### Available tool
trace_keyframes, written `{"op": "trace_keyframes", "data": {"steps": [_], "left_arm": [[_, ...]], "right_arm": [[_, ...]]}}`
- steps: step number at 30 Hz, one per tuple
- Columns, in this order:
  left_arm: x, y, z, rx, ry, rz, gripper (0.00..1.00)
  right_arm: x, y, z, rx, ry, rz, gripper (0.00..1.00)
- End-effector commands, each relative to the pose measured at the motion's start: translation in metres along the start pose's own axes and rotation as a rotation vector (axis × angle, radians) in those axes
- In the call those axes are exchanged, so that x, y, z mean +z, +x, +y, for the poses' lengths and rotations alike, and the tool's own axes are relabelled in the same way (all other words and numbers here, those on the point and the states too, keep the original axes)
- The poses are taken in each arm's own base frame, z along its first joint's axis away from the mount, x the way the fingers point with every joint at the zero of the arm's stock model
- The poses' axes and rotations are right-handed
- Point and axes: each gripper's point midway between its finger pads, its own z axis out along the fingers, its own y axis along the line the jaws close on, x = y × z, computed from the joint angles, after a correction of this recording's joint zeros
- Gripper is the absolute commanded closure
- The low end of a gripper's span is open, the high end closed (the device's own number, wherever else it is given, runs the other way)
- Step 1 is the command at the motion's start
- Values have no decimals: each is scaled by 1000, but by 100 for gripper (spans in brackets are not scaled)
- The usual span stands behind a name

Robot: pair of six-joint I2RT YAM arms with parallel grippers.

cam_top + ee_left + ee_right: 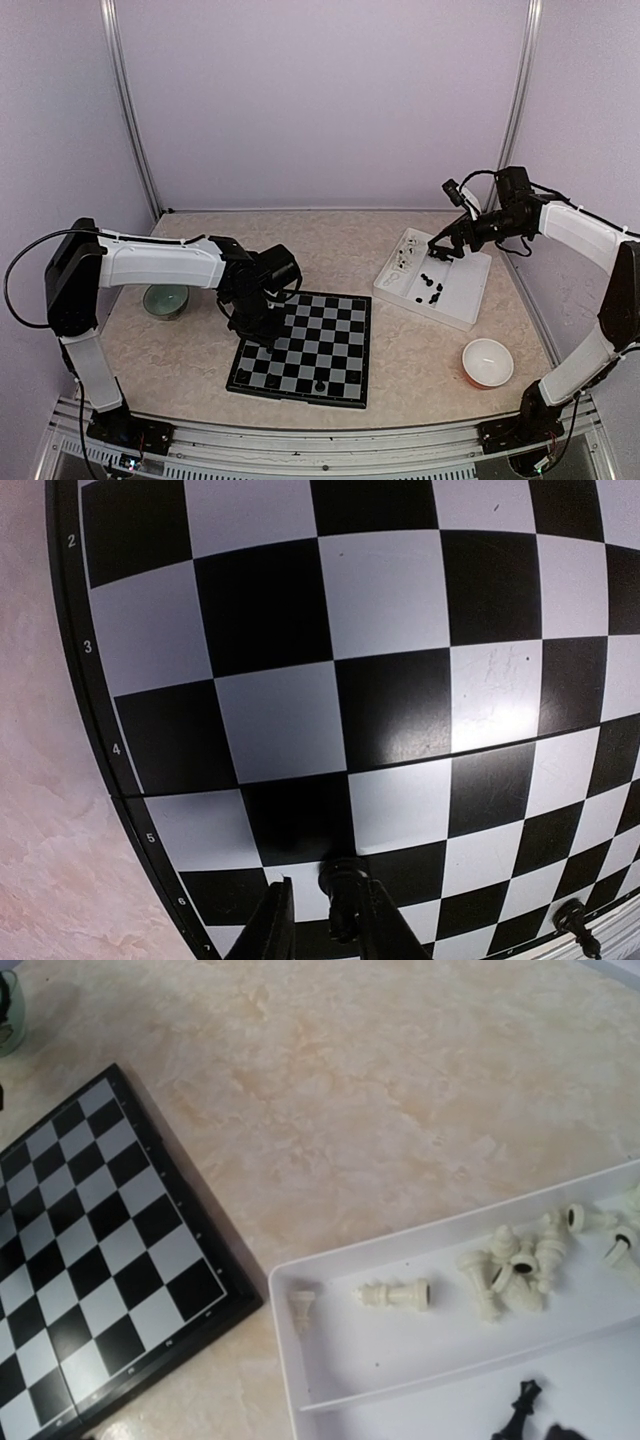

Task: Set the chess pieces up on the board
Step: Pick up the knight from the chessboard, then place the knight at g8.

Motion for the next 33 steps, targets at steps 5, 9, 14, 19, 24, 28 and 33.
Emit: {"op": "trace_keyframes", "data": {"steps": [5,9,14,19,24,28,33], "left_arm": [[9,9,-1,-2,-2,39,86],[0,9,1,6,-32,16,98],[-29,15,0,25,-82,-40,100],[-37,42,-2,34,-79,-23,100],[-34,55,-3,28,-76,-9,100],[-30,62,-6,34,-60,4,100],[-23,69,-8,44,-66,22,100]], "right_arm": [[0,4,0,13,-11,-6,4],[0,5,1,16,-19,-8,4],[1,5,2,23,-32,-11,4],[2,5,4,24,-41,-14,4],[2,4,5,34,-57,-16,5],[0,2,7,27,-52,-21,4],[-2,3,8,23,-47,-24,4]]}}
